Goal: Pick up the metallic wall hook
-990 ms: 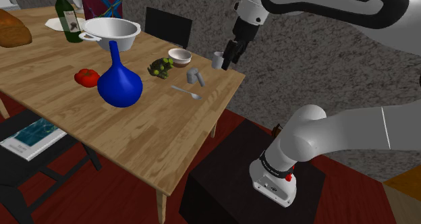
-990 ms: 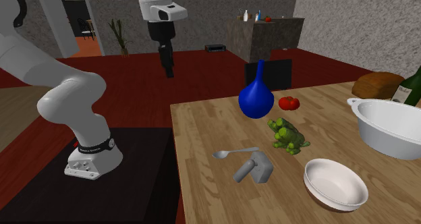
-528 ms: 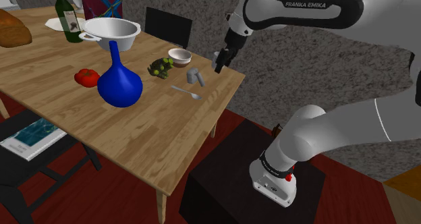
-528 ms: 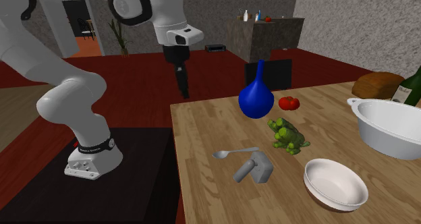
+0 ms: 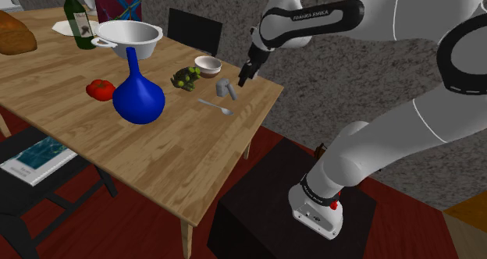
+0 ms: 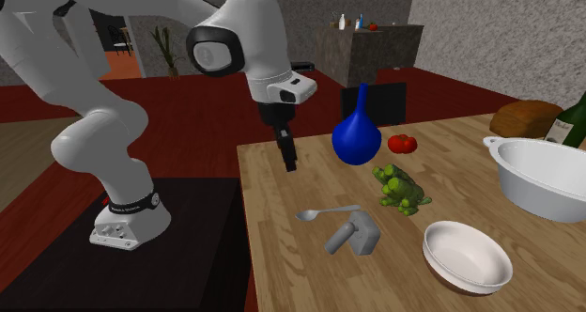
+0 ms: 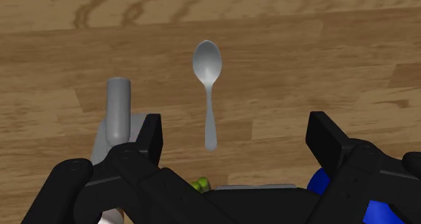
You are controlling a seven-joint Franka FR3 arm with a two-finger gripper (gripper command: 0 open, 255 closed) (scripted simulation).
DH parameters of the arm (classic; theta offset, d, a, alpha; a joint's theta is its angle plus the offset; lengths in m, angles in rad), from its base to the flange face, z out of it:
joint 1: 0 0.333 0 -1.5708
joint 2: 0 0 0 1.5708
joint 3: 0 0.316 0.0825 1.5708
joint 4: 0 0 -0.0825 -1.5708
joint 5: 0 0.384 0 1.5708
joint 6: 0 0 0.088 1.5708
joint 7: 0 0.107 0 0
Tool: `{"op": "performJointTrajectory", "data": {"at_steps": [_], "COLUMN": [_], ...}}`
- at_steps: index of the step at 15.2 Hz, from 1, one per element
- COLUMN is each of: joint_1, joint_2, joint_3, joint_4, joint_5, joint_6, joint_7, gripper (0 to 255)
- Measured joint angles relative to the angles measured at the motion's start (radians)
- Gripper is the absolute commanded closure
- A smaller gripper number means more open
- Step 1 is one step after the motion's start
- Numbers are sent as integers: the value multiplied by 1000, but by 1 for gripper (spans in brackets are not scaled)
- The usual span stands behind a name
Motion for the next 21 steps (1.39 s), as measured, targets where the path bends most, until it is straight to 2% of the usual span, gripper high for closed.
{"op": "performJointTrajectory", "data": {"at_steps": [6,10,15,21], "joint_1": [7,11,-18,-32], "joint_2": [208,369,557,633], "joint_3": [-67,-92,-92,-71], "joint_4": [64,155,291,297], "joint_5": [61,144,262,323], "joint_6": [172,256,318,386], "joint_7": [-143,-248,-388,-444], "gripper": [0,0,0,0]}}
